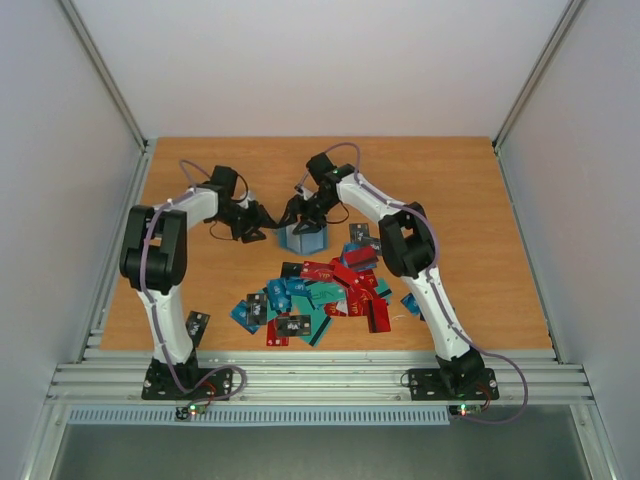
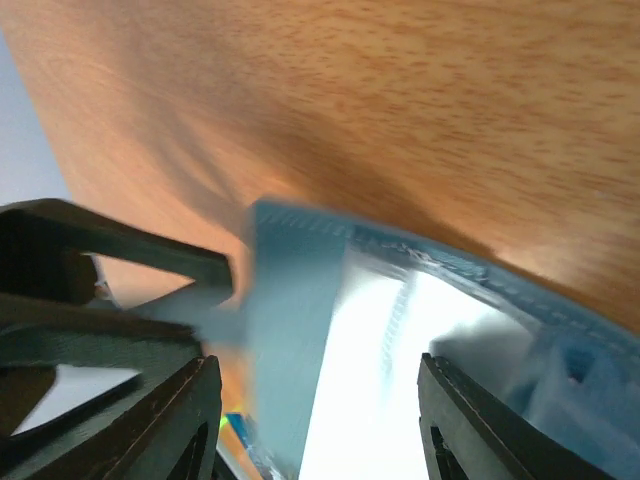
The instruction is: Put the credit cards into the card holder
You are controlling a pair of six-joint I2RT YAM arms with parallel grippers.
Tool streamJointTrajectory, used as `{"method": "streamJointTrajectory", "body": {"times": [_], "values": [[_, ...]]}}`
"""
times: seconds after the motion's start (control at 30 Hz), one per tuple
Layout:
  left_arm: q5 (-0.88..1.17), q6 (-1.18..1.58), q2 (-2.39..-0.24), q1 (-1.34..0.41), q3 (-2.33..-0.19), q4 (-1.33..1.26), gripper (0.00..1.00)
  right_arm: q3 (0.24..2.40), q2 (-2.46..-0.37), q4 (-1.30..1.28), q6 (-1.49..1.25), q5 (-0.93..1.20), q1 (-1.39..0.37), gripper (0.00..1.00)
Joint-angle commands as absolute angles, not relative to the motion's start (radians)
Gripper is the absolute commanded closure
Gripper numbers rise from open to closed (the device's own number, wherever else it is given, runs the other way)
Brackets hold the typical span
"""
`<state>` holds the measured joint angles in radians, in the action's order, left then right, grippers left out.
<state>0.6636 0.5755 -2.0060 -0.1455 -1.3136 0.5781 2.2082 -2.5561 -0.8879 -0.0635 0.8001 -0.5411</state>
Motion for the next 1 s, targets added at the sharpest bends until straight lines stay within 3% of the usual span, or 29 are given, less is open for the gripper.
{"method": "streamJointTrajectory", "body": {"times": [0.0, 0.17, 0.43, 0.7, 0.97], "values": [[0.593, 0.5, -1.917, -0.138, -1.366, 0.688, 0.45, 2.224, -2.602, -0.934, -0.058, 0.76, -0.548, 0.45], [0.487, 0.455, -1.825, -0.141, -1.353, 0.756, 0.41, 2.223, -2.601, -0.946, -0.044, 0.756, -0.548, 0.45], [0.544, 0.386, -1.679, -0.171, -1.277, 0.739, 0.45, 2.232, -2.577, -0.949, -0.035, 0.786, -0.546, 0.45], [0.397, 0.322, -1.516, -0.221, -1.161, 0.93, 0.45, 2.111, -2.526, -0.872, -0.019, 0.834, -0.537, 0.45], [0.4, 0.352, -1.38, -0.321, -1.007, 0.897, 0.47, 2.107, -2.459, -0.896, 0.025, 0.83, -0.533, 0.45]]}}
